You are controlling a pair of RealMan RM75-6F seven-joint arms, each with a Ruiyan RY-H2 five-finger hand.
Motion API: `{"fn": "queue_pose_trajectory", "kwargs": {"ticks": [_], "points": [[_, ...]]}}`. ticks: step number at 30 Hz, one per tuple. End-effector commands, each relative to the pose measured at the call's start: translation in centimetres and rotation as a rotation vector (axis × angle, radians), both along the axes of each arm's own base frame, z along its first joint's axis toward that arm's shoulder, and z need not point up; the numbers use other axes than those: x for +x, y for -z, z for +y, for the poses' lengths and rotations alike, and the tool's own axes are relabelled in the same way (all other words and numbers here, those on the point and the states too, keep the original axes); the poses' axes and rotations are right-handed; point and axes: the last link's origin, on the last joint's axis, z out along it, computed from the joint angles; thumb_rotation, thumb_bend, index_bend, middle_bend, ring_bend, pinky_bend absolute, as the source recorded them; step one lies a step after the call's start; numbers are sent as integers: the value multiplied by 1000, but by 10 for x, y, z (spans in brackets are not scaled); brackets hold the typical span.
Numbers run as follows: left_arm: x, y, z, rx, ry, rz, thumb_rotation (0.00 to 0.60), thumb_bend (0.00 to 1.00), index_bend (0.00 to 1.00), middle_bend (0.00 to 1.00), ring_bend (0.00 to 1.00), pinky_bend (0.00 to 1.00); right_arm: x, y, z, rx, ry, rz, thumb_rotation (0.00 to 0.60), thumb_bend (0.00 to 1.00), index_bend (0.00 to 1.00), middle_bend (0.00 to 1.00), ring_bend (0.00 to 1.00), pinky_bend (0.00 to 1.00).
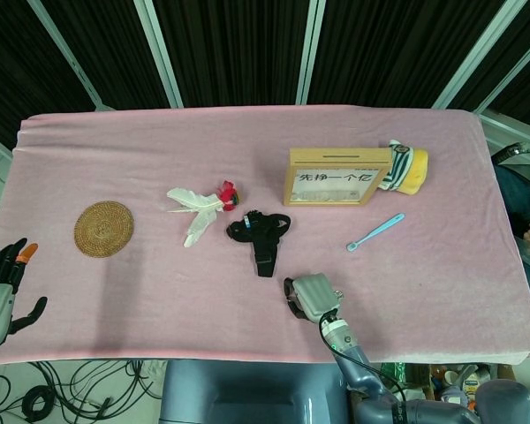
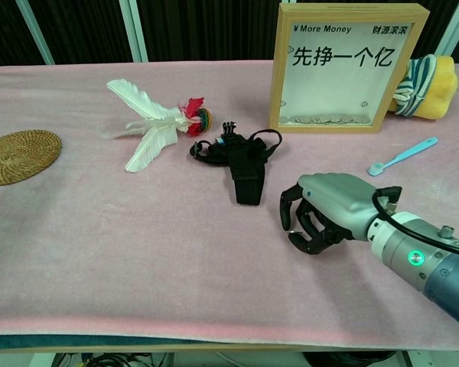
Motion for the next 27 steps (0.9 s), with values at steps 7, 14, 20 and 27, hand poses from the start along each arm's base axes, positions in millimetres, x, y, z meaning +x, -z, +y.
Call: {"fn": "queue_pose_trajectory", "kwargs": {"ticks": [7, 14, 20, 27], "points": [[0, 1, 0, -4, -3, -3, 600, 326, 51, 0, 0, 6, 1, -2, 0, -2, -3, -2, 600, 365, 531, 766, 852, 925], [0, 1, -1, -5, -3, -4, 600, 326, 51, 0, 0, 6, 1, -2, 0, -1, -2, -4, 600, 382, 559, 767, 852, 925], [0, 1, -1, -5, -4, -4, 600, 326, 51, 0, 0, 6, 2, -1, 0, 3, -3, -3, 600, 395, 577, 767, 852, 925], [0, 1, -1, -9, -5, -5, 600, 326, 51, 0, 0, 6, 2, -1, 0, 8, -2, -7, 600, 397, 599, 767, 852, 925]]}}
